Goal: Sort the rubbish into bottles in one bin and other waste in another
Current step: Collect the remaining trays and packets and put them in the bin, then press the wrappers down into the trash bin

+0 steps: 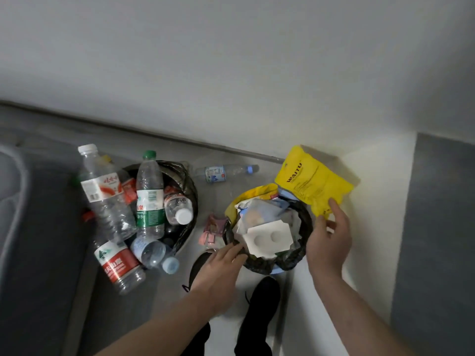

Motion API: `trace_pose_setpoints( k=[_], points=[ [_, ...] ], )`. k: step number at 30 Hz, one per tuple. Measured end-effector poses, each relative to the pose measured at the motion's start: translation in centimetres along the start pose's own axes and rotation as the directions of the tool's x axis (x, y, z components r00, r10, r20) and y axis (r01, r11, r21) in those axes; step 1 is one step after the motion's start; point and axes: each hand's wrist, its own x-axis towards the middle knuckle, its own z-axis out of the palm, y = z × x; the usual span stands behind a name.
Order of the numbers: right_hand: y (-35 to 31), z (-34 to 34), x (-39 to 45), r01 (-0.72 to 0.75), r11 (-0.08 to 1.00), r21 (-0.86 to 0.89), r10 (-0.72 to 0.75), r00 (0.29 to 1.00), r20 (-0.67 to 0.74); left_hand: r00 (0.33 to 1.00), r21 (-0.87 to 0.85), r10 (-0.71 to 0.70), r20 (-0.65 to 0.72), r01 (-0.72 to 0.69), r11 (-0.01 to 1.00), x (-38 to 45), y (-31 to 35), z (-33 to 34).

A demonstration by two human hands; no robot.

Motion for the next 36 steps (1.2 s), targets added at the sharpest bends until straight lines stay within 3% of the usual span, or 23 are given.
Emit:
trace_pose_setpoints(
  k=[5, 8, 12, 16, 25, 30, 36],
  points=[
    [0.2, -2.6, -5.4, -0.256, 0.963, 0.083, 0.247, 0.964, 0.101, 0.99, -0.118, -0.133, -0.036, 0.128, 0.985, -6.2, 0.3, 0.2],
    [2.4, -2.3, -6.8, -0.405, 0.909, -0.101, 0.417, 0.874, 0.249, 0.966, -0.184, -0.251, -0.056, 0.237, 0.954, -10.7, -0.4, 0.7],
    [8.8, -2.1, -7.2, -0.37, 0.859, -0.355, 0.486, 0.806, 0.337, 0.914, -0.251, -0.405, -0.006, 0.39, 0.886, -16.3, -2.1, 2.4],
    [4.2, -4.0, -11.1, -0.318, 0.848, -0.425, 0.478, 0.805, 0.351, 0.868, -0.274, -0.491, 0.077, 0.492, 0.827, -20.4, -4.6, 4.1],
    [8.3, -5.7, -22.8, -0.196, 0.802, -0.564, 0.462, 0.802, 0.379, 0.876, -0.267, -0.443, 0.189, 0.48, 0.835, -22.5, -12.4, 4.7],
    [12.7, -2.1, -32.6, -0.225, 0.753, -0.618, 0.566, 0.7, 0.435, 0.849, -0.138, -0.474, 0.231, 0.511, 0.848, -24.1, -18.6, 5.3],
    [16.2, 3.1, -40.5, -0.265, 0.783, -0.562, 0.592, 0.592, 0.546, 0.851, -0.008, -0.479, 0.215, 0.492, 0.87, -22.7, -22.6, 6.3]
  ],
)
